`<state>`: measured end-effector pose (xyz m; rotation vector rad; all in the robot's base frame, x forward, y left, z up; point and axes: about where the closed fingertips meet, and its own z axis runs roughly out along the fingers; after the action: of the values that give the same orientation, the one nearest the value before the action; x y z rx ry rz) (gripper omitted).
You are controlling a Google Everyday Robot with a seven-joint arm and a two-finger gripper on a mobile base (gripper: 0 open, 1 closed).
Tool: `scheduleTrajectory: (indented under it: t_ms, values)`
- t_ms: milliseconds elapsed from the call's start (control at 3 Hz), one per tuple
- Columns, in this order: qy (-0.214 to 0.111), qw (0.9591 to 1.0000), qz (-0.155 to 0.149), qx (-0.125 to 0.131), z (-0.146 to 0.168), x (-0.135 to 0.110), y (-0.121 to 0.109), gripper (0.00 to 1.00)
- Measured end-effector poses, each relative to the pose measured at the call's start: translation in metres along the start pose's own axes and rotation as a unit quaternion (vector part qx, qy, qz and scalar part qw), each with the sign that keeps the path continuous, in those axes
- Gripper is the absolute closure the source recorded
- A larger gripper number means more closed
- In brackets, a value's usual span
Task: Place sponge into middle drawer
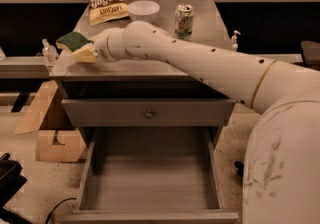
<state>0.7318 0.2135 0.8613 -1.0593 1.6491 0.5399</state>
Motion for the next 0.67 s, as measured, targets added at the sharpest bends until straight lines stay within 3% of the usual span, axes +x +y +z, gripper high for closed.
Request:
scheduleTrajectory:
  t_ms: [667]
  values:
    - [-0.005,0.9999,-0.01,0.0,-0.0024,-0.0084,0.0022,1.0]
